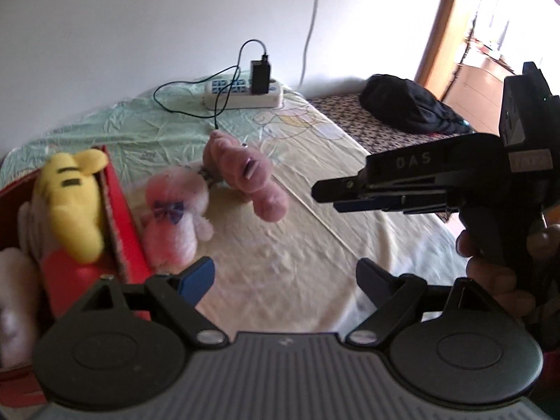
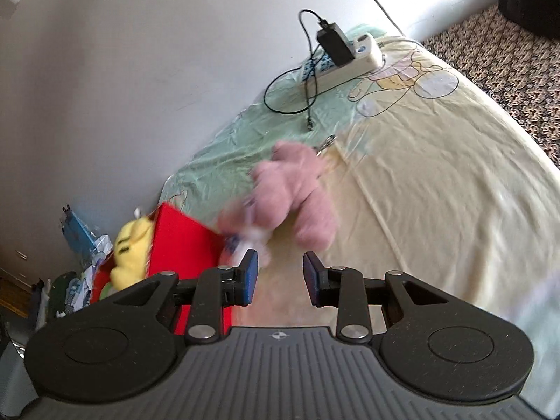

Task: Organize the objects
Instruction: 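Move the right gripper out of the box toward the mauve teddy bear, then grasp the mauve pink teddy bear by its body with the right gripper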

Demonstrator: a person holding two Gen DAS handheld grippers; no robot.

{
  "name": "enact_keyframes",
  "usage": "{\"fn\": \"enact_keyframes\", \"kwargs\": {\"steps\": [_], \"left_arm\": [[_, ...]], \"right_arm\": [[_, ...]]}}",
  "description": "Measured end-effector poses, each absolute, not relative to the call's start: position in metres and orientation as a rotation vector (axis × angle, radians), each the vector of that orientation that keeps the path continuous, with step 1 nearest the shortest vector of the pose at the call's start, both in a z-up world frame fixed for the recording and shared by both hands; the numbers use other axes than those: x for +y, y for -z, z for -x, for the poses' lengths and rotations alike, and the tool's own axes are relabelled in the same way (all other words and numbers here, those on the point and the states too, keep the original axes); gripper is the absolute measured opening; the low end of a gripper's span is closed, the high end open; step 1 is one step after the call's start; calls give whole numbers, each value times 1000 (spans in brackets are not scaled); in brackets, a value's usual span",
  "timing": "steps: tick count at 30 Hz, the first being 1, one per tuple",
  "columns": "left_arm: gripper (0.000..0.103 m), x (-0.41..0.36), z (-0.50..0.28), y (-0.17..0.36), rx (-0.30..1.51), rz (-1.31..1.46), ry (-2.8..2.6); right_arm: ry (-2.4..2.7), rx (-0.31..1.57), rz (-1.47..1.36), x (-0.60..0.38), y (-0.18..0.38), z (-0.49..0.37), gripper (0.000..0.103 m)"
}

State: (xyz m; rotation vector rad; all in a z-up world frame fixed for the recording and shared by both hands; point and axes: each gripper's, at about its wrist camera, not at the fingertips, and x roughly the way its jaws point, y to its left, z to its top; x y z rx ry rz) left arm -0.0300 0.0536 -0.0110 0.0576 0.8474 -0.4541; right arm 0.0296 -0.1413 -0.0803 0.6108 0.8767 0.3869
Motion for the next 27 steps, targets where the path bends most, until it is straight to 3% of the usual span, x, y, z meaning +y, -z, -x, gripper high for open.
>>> {"fn": "enact_keyframes", "kwargs": {"steps": [5,16,21,27], "left_arm": [[88,34,8,25,878,-36,364],[88,25,-13,57,963,0,234],[88,27,-18,57,955,6,197],[88,29,-32,55,938,34,211]], "right_arm": [[-456,927,-668,-159,92,-75,38],[-594,922,-376,-100,86,-156,41],[-589,957,-239,-77,101,-169,44],[-605,985,-310,-106,110,-172,44]]}}
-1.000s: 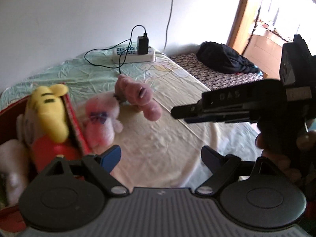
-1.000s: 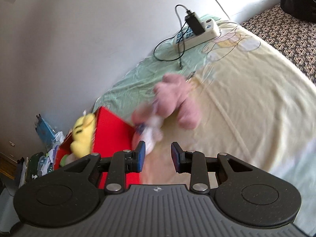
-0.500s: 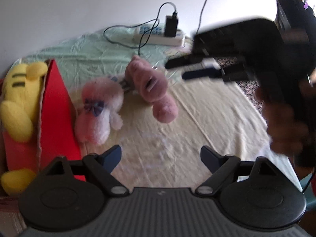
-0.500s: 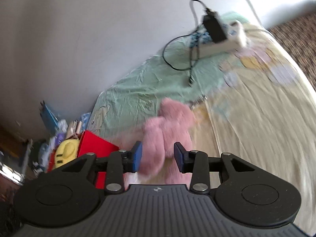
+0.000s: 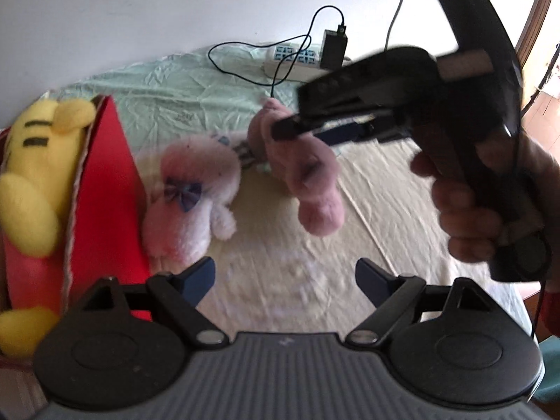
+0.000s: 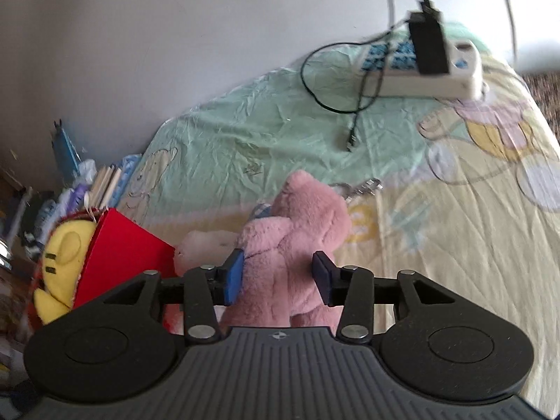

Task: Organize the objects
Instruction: 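Grasp the mauve pink teddy bear by its body with the right gripper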

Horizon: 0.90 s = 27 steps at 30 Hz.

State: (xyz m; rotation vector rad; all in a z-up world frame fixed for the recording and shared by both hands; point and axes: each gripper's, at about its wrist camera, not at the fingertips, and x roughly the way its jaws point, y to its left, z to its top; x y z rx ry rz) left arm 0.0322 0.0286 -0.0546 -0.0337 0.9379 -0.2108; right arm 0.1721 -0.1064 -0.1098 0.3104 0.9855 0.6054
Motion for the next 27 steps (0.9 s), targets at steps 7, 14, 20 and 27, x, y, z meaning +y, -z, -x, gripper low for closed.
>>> {"fn": "enact_keyframes", "kwargs": {"steps": [7,14,20,27], "left_arm": [[88,20,-59,55,924,99,298],[87,8,-98,72,950,140,358],[81,-4,-124,90,998,157,387],[83,-14,-140,111,1040,174,415]], "right_arm": [[-546,981,-367,-154,113,-172,45],[-566,1026,-450,-184,130,-179,43],[-624,1044,-537,-196,144,-188,43],[-652,1085,-606,-199,167,-202,46]]}}
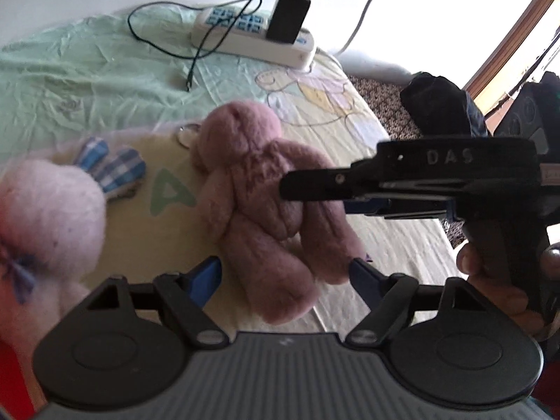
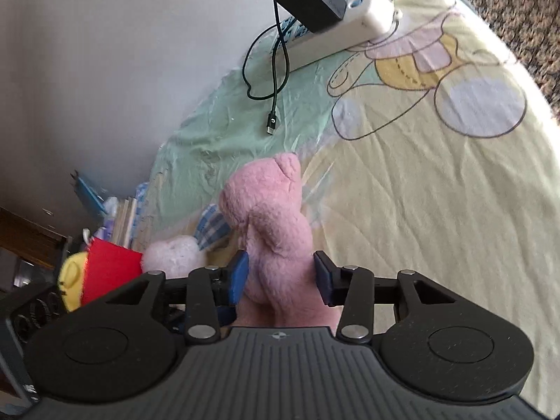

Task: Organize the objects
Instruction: 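Grasp the mauve pink teddy bear by its body with the right gripper, then lift and carry the teddy bear with the right gripper toward the red box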

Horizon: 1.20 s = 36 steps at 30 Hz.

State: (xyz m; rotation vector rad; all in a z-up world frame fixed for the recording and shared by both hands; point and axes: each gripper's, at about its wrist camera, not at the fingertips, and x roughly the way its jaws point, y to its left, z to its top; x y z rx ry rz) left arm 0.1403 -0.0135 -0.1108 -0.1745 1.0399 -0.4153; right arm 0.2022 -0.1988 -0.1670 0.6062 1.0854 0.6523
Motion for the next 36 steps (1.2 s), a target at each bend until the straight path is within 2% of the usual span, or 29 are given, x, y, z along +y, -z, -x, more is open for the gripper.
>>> {"fn": "enact_keyframes", "kwargs": {"steps": [6,18,31,36], "left_arm": [[83,-10,-150,114,1038,214,429],[80,-11,-135,105,1050,216,460],[78,-2,-50,100,1137,116,527],[78,11,-20,97,1151,80,515]], "right_arm": [[-677,1083,-683,-201,176,-208,45],[-701,1100,-669,-211,169,-187,37],[-727,1230,-703,-206,177,-98,37],[-784,1297,-653,-186,182,-60,33]]}}
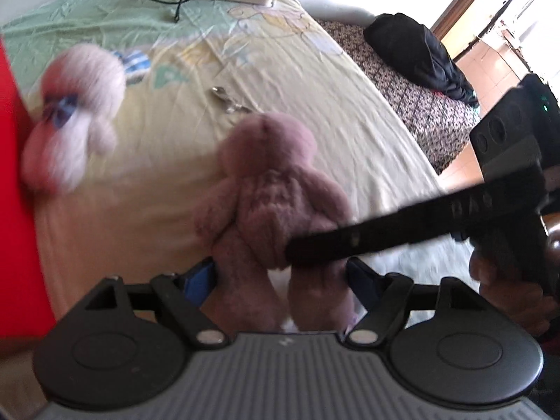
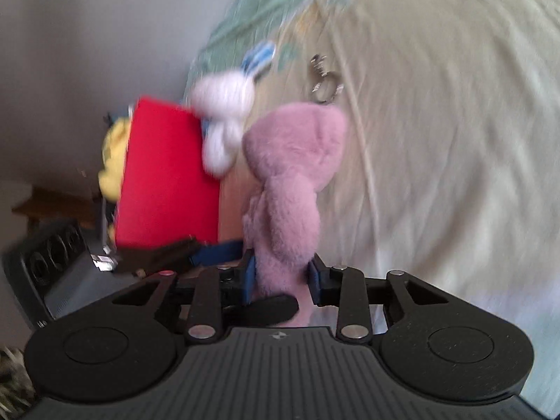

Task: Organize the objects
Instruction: 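Lift and carry the teddy bear with the right gripper toward the red box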

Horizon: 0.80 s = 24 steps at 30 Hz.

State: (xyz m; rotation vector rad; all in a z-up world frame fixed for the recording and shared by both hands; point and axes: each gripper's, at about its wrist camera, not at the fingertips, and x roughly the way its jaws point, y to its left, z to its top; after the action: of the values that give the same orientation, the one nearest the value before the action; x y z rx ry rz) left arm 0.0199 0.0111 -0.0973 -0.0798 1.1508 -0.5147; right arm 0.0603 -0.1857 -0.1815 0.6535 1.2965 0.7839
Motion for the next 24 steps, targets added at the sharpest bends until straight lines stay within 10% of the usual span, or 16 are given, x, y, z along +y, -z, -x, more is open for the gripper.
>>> {"fn": "enact_keyframes", "kwargs": {"steps": [24], "left_arm": [[77,18,4,77,1019,55,491]], "right_arm": [[-708,1103,-549,-163,135,-33,33]]}}
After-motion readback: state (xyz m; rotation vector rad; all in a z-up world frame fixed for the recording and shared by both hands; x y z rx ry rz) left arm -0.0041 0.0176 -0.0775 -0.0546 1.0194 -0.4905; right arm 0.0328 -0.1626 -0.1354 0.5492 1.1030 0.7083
